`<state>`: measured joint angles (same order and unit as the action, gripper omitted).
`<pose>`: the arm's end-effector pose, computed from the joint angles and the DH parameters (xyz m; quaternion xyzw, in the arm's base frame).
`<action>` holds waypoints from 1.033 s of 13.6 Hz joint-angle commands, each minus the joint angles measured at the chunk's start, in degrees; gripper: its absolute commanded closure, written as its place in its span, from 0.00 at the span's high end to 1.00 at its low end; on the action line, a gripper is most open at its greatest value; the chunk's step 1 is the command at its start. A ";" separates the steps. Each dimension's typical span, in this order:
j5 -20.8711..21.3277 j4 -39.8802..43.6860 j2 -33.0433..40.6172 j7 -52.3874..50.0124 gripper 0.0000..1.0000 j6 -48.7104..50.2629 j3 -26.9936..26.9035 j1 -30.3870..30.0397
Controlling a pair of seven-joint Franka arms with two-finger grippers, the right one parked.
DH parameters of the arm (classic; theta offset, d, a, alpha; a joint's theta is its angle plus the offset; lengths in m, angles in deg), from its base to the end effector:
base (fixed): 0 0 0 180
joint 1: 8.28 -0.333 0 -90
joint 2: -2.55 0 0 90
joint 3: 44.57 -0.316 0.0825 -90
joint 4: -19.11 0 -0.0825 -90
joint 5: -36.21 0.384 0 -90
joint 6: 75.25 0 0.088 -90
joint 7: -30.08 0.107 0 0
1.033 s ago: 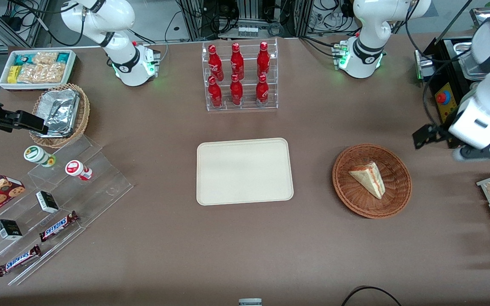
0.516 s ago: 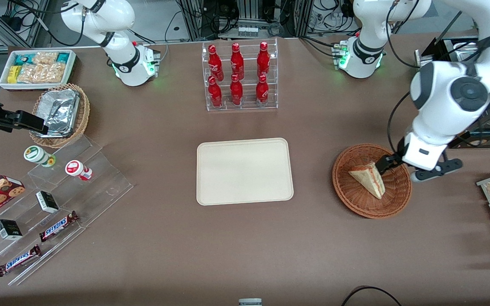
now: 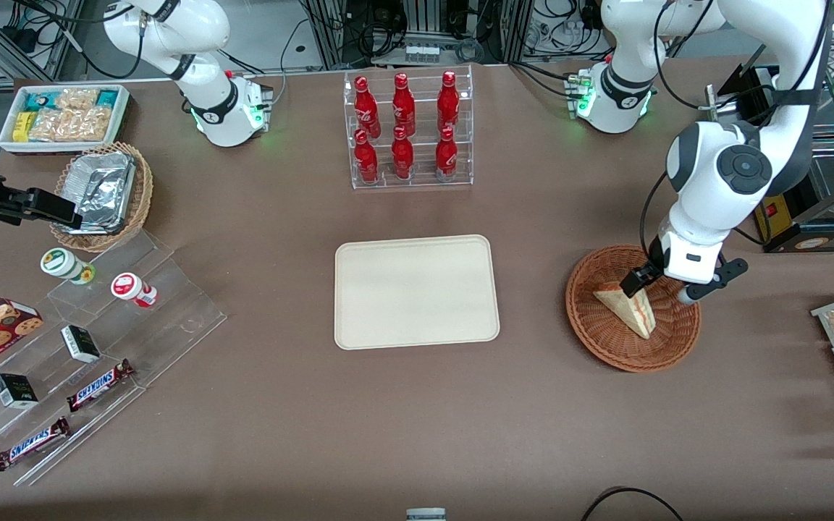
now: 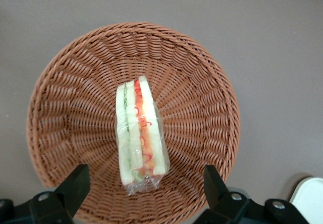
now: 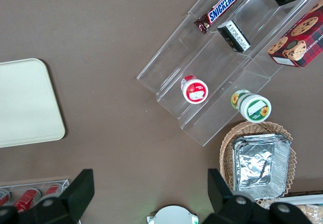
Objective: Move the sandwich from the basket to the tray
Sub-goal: 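Lower the left gripper and close it on the wrapped sandwich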
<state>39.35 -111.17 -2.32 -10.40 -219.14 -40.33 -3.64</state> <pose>0.5350 -0.0839 0.3345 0.9647 0.2517 0.0755 0.0185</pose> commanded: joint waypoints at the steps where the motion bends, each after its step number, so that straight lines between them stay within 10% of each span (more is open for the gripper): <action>1: 0.54 -4.62 -0.49 -2.85 1.00 -9.54 -0.29 0.45; 12: 0.54 -6.66 -6.73 -3.12 0.97 -14.84 -0.46 0.19; 13: 0.54 -6.57 -7.08 -3.12 0.81 -15.20 -0.46 0.19; 14: 0.54 -6.49 -7.43 -3.12 0.44 -15.20 -0.46 0.19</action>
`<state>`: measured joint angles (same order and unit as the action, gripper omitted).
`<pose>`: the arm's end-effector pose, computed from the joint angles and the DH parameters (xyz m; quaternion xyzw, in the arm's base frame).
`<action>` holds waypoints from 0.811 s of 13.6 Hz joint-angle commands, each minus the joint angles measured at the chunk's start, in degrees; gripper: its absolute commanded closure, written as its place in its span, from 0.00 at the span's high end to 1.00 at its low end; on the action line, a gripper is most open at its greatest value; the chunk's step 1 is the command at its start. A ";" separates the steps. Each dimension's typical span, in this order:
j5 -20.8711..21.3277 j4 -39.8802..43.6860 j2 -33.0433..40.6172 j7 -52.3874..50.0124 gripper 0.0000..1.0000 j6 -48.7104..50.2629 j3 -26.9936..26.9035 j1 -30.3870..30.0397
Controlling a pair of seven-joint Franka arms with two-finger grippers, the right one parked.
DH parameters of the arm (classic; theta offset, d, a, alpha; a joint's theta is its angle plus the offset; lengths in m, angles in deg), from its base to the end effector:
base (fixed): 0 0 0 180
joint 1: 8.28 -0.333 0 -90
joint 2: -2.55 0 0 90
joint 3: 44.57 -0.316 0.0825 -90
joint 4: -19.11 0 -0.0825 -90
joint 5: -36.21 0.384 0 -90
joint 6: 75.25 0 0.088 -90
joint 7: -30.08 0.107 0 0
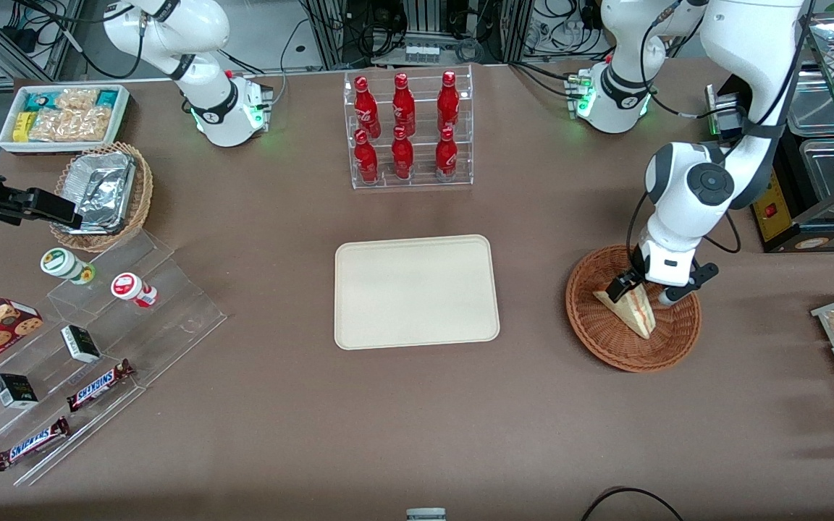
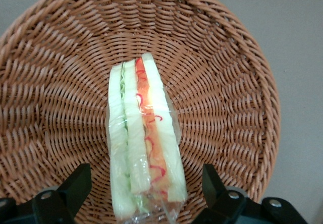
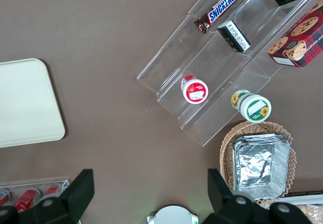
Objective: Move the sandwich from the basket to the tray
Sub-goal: 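Lower the left gripper and close it on the wrapped sandwich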
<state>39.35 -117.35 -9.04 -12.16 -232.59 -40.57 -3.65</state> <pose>0.5153 -0.0808 0.2527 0.9605 0.2660 0.0759 0.0298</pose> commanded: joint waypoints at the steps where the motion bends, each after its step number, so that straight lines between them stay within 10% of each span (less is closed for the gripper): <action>1: 0.54 -0.12 -0.98 -1.36 0.16 -1.75 -0.31 0.20; 2: 0.54 -0.04 -0.98 -1.18 0.00 -1.75 -0.31 0.20; 11: 1.16 10.31 6.67 1.10 0.00 19.49 0.74 1.25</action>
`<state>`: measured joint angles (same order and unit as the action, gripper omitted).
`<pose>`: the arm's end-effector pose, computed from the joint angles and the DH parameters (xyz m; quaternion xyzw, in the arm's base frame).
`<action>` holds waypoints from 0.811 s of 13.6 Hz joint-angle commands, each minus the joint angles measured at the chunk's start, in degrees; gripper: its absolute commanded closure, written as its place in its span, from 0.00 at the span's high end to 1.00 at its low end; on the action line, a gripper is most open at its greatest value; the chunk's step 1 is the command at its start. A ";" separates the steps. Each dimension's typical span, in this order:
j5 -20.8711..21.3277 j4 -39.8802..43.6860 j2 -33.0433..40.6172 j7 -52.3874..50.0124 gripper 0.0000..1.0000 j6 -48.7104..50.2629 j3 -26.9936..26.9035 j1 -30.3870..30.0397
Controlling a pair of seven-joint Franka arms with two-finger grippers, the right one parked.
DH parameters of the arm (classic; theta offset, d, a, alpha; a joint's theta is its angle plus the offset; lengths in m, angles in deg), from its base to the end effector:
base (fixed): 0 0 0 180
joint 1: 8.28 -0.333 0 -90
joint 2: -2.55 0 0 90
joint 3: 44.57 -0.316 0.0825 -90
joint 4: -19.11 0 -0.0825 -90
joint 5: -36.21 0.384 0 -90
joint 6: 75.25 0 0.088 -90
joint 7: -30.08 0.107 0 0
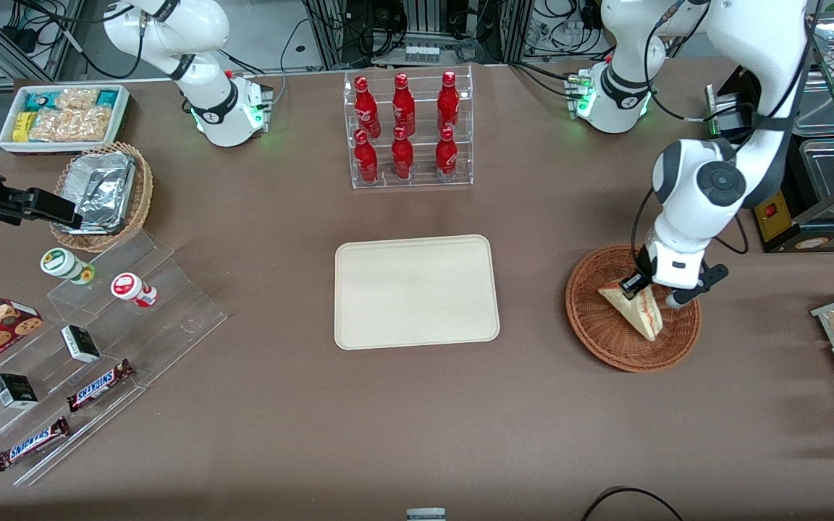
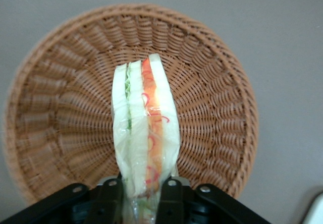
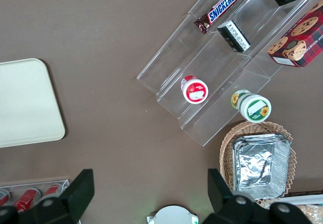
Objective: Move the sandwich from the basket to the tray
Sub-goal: 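Lower the left gripper and close it on the wrapped sandwich, then lift the sandwich and carry it over the cream tray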
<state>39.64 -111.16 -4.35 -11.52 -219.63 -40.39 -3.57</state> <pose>0.5356 -0.0842 0.3163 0.9637 0.2592 0.0633 0.0137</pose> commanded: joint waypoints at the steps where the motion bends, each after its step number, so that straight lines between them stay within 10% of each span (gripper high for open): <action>1: 0.87 7.63 1.63 1.51 0.00 10.30 1.35 2.14; 11: 0.95 31.90 -13.04 -7.26 0.00 24.41 2.06 25.32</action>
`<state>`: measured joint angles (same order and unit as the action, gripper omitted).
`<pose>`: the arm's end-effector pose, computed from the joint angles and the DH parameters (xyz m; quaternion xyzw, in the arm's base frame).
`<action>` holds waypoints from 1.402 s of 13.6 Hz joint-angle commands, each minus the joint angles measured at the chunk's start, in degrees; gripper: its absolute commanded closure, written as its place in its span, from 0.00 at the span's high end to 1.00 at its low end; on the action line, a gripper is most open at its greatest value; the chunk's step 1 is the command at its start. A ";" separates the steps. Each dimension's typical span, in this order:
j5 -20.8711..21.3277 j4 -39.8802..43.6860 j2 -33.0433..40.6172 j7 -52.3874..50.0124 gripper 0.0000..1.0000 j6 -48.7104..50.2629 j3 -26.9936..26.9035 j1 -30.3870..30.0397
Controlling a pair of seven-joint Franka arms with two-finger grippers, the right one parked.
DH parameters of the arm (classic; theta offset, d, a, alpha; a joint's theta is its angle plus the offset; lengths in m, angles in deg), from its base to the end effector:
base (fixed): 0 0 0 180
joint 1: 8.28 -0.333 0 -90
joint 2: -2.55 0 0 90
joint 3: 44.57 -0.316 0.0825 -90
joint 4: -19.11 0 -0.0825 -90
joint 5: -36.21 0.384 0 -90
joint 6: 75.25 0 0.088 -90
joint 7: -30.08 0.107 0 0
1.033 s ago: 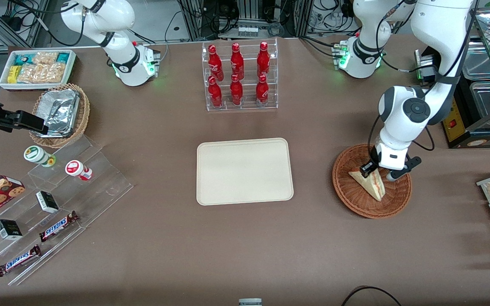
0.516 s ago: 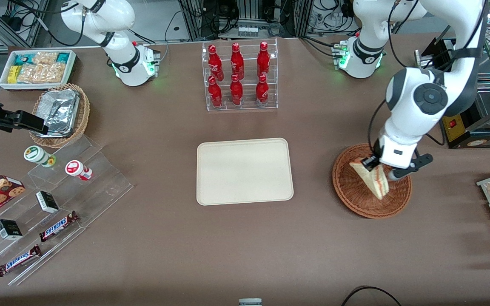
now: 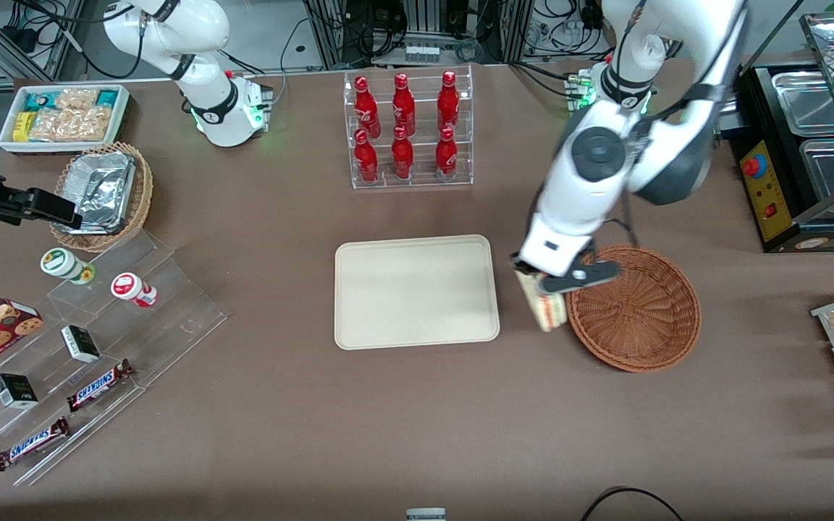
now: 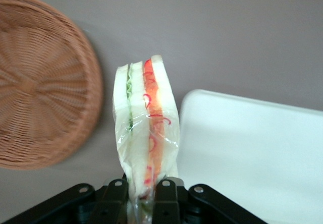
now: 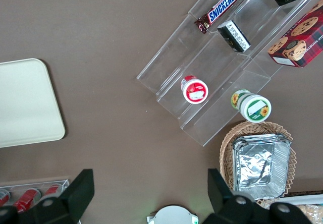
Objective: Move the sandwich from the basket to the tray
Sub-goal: 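Lift the sandwich and carry it over the cream tray, then lower the sandwich onto the tray and open the left gripper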
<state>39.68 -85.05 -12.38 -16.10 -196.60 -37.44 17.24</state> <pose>0.5335 -0.3329 0.4002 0.9942 0.1050 0.0226 0.0054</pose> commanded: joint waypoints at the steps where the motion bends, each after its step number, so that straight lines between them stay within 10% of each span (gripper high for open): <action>1: 1.44 7.55 -6.85 -2.87 0.00 1.29 -0.89 6.02; 19: 8.92 21.63 -28.22 -7.09 0.00 -9.42 -1.07 18.42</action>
<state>47.34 -65.26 -39.34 -21.47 -205.19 -37.61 34.60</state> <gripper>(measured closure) 0.828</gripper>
